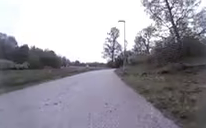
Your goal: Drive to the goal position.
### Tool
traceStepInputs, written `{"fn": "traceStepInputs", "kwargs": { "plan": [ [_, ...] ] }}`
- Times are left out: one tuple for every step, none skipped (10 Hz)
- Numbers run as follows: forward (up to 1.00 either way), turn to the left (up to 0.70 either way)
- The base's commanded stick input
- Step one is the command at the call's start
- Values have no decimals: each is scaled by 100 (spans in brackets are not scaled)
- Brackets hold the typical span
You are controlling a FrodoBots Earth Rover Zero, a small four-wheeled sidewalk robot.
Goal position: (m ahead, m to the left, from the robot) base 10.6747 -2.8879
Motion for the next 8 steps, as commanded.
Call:
{"fn": "traceStepInputs", "kwargs": {
  "plan": [
    [100, 0],
    [100, 0],
    [100, 0],
    [100, 0],
    [100, 0],
    [100, 0],
    [100, 0],
    [100, 0]
  ]
}}
